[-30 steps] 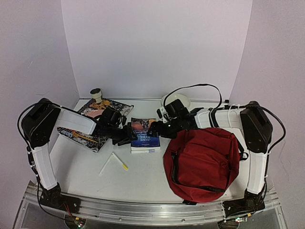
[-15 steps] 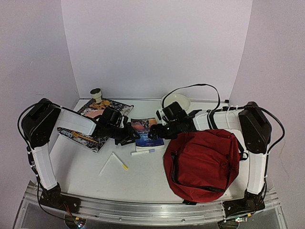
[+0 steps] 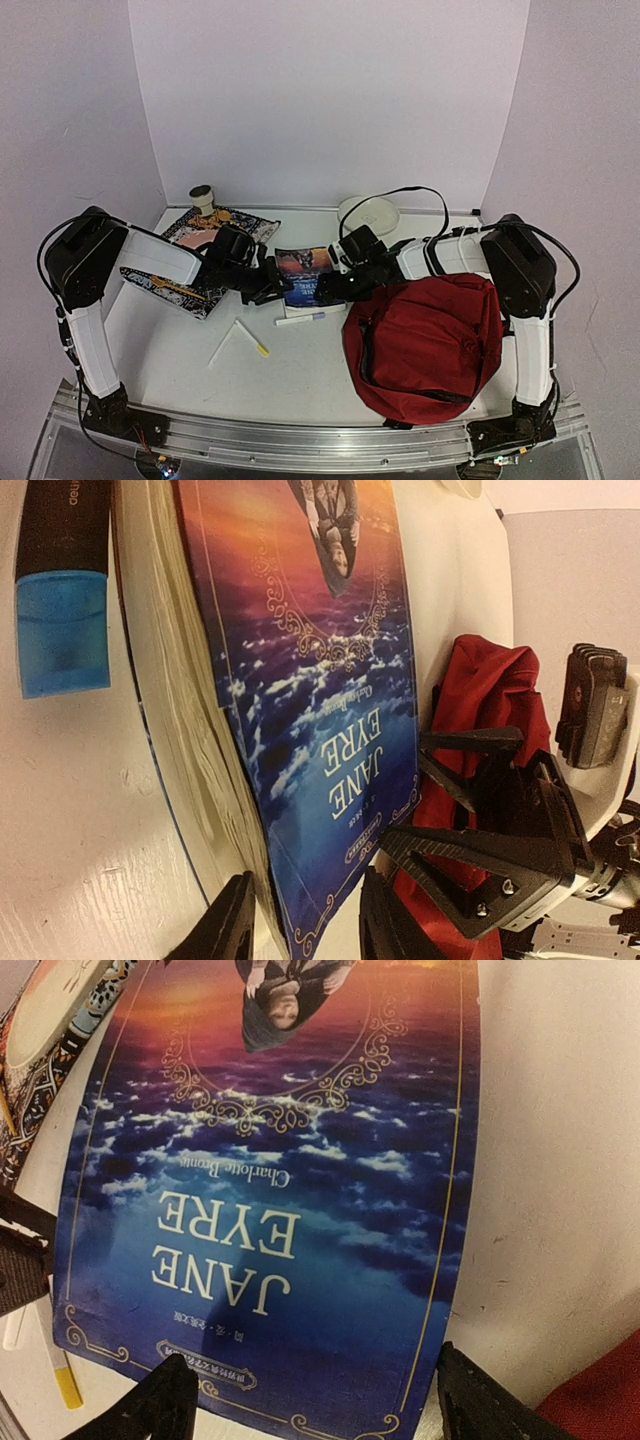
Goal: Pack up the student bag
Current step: Pick up the book at the center of the board, then pass from the left arm to the right
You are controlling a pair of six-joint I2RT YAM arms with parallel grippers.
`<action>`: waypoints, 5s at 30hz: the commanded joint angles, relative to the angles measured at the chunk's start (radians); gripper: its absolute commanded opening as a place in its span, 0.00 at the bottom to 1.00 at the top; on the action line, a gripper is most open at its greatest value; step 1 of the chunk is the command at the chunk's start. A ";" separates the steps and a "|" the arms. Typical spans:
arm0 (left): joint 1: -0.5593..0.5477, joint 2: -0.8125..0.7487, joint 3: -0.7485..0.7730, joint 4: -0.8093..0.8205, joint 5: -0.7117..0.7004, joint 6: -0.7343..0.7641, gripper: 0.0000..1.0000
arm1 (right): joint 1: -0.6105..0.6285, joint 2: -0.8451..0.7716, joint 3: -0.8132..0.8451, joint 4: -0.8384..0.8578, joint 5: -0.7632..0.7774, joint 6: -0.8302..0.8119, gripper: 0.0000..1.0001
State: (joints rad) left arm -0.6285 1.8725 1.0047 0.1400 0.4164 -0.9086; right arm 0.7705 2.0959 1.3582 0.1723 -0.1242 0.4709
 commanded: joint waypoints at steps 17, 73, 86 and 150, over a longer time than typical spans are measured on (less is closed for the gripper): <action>-0.001 -0.076 -0.084 0.207 -0.022 -0.153 0.14 | 0.002 -0.062 -0.099 0.140 -0.123 0.051 0.81; 0.006 -0.244 0.068 0.325 -0.010 -0.358 0.00 | -0.063 -0.129 -0.427 0.768 -0.292 0.706 0.90; 0.006 -0.254 0.068 0.356 -0.021 -0.376 0.00 | -0.067 -0.155 -0.470 0.887 -0.311 0.626 0.89; 0.069 -0.439 -0.237 0.354 -0.079 -0.338 0.66 | 0.151 -0.303 -0.101 0.389 0.383 -0.398 0.00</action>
State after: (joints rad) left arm -0.5792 1.4860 0.8272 0.4568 0.3636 -1.2625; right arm 0.9299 1.9206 1.1992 0.4712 0.1939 0.0012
